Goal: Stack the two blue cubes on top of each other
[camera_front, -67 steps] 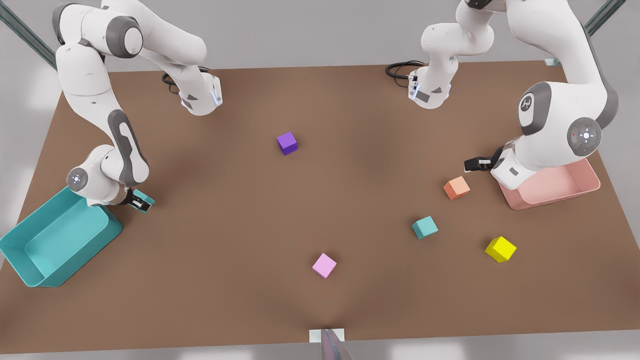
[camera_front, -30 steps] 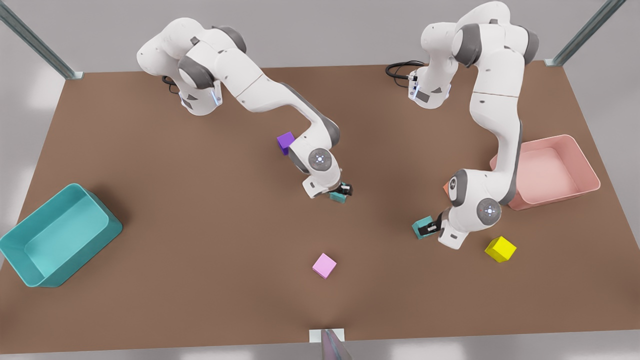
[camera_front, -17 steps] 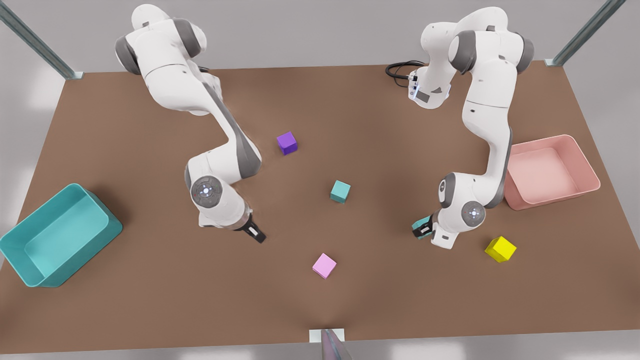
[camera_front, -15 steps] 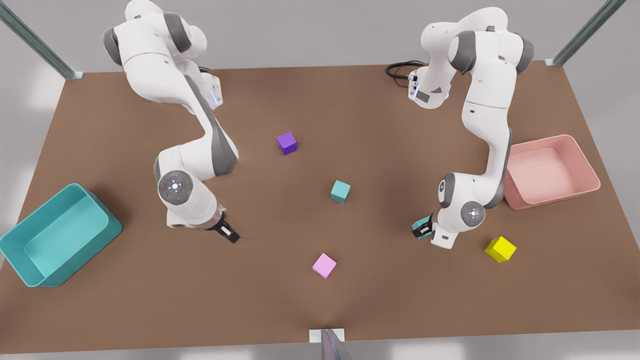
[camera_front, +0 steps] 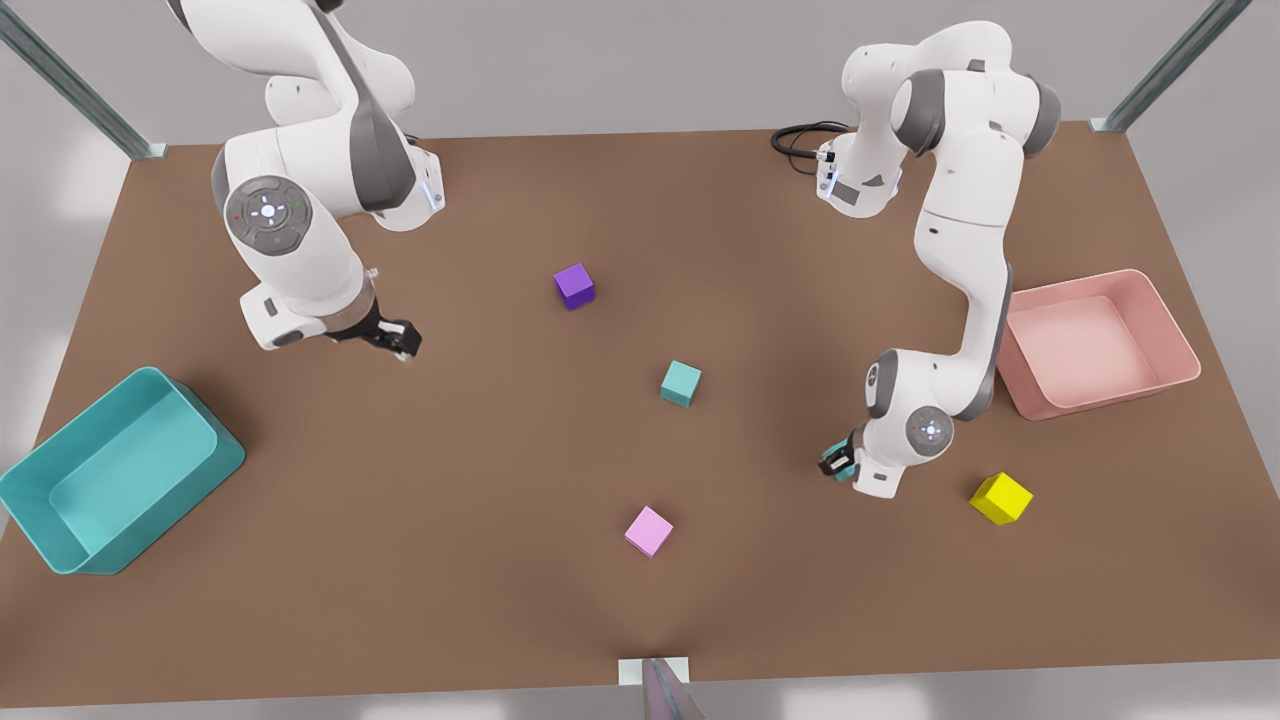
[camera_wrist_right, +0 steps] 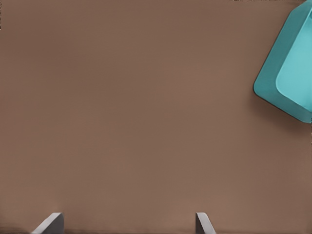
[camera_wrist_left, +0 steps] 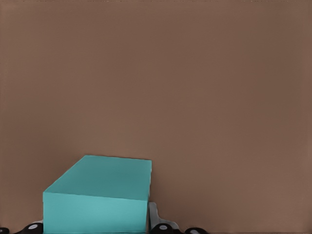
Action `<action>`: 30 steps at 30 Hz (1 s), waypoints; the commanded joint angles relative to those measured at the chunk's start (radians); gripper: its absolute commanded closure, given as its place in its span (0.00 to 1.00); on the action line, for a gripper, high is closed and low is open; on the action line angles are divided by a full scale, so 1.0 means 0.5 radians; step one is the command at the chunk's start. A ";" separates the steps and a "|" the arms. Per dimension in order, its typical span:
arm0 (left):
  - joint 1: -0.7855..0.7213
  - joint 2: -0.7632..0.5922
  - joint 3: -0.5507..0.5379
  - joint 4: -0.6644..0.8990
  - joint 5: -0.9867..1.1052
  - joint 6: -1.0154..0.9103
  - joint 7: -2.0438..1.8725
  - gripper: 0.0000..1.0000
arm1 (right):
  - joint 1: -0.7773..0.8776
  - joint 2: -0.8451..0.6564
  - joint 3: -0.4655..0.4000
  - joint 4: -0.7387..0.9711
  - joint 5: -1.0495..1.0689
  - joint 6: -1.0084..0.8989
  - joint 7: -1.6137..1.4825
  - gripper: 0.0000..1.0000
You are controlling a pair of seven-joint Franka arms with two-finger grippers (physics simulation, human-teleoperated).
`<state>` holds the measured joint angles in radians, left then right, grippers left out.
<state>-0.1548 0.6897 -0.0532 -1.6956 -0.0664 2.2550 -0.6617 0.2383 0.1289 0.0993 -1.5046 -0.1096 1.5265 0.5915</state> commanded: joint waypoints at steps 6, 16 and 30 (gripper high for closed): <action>-0.325 -0.300 -0.332 0.185 0.004 -0.727 -0.520 0.41 | -0.139 -0.104 -0.064 -0.010 -0.002 -0.052 -0.830 0.00; -0.362 -0.527 -0.697 -0.355 0.059 -0.301 -1.011 0.41 | -0.145 -0.098 -0.057 -0.040 0.010 -0.065 -0.827 0.00; -0.353 -0.364 -0.700 -0.324 0.191 0.086 -1.011 0.40 | -0.124 -0.083 -0.060 -0.074 0.014 -0.062 -0.787 0.00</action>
<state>-0.3296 0.5040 -0.4026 -1.8593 0.0302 2.2579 -1.0599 0.1700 0.0920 0.0692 -1.5409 -0.1033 1.4956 0.2620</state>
